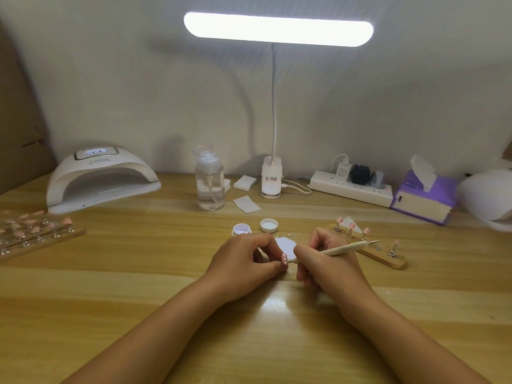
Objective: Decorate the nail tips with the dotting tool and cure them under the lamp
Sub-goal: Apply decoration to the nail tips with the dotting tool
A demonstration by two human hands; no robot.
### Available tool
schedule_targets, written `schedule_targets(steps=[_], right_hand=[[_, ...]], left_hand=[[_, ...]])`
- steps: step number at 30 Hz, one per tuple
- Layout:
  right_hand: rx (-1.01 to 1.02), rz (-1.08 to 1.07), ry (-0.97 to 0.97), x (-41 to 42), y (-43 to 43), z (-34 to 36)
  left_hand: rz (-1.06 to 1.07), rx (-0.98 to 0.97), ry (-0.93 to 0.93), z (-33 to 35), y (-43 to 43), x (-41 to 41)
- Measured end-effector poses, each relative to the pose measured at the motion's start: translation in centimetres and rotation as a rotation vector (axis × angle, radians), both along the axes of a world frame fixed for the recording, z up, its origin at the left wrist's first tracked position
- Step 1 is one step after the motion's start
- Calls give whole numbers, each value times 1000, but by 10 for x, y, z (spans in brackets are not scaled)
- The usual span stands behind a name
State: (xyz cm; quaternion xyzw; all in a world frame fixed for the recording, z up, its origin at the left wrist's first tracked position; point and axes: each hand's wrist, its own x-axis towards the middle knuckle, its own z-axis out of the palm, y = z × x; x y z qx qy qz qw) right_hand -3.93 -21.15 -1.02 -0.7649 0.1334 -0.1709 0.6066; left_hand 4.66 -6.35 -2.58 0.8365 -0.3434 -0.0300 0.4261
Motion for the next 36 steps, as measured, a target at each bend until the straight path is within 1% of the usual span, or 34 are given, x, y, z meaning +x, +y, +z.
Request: schedule_targets(steps=[7,13,16,17,18,21,23,25,27,29,31,33,36], right_hand=[[-15,-5,4,1,0,0],[20,-13,-12,0,0,-1],[157,-50,-125,-4,-1,1],[184,-74,-191,-6,-1,3],[170,-102,-267,-8,-1,6],[77,-179,-448,-11,3,14],[12,-213,-481,-13,4,18],[-110,-232,-506,-14,-1,18],[-291,-213,-531,-16,-7,14],[-489,-177,-523,-16,-12,9],[-637,-136,-490,-15,-14,5],[-702,-84,-446,-14,-12,1],[-744,-18,-415,-13,-8,-2]], left_hand=[[1,1,0,-1,0,0],[11,5,4,-2,0,1],[12,12,6,-1,0,1],[13,11,8,-1,0,1],[13,4,10,-1,0,1],[-1,-71,16,0,0,-1],[1,-139,-34,2,0,-2],[20,-195,-99,4,1,-4],[41,-251,-107,6,1,-7],[54,-281,-110,7,1,-9],[68,-284,-141,7,2,-10],[80,-299,-171,7,2,-11],[79,-330,-190,7,3,-12]])
